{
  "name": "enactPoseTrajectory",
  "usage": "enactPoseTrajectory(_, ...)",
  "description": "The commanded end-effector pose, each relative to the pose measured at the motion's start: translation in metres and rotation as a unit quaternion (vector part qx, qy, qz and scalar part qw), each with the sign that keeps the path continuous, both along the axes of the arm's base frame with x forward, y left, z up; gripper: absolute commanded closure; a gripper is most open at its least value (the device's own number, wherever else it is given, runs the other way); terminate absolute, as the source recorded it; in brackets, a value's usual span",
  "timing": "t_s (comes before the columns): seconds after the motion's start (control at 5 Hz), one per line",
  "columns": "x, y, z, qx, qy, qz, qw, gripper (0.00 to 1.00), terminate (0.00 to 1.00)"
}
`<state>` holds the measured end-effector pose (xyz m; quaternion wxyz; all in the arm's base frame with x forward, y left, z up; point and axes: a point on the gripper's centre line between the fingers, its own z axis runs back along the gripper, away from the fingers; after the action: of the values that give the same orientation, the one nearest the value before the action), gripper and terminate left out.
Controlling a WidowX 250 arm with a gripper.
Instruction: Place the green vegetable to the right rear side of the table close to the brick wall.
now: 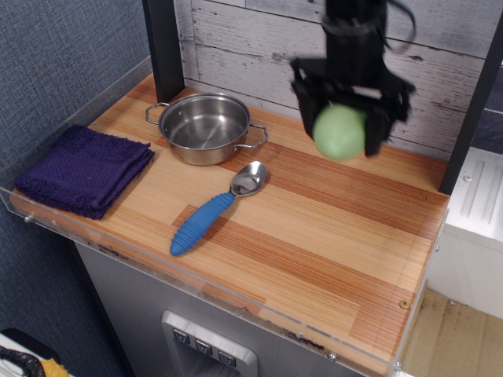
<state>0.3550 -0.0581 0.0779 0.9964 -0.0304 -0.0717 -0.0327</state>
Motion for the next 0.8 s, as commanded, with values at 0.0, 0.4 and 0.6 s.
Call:
enactPoseTrajectory(0.0, 0.035, -0.003, -0.035, 0.011, -0.033, 0.073, 0.9968, 1.00, 0.00)
enactPoseTrajectory(0.4, 0.034, -0.008, -0.057, 0.051, -0.039, 0.060, 0.9961, 1.00, 0.00)
enactPoseTrajectory(0.6, 0.033, -0.006, -0.052, 0.060, -0.036, 0.049, 0.9964, 0.00, 0.00)
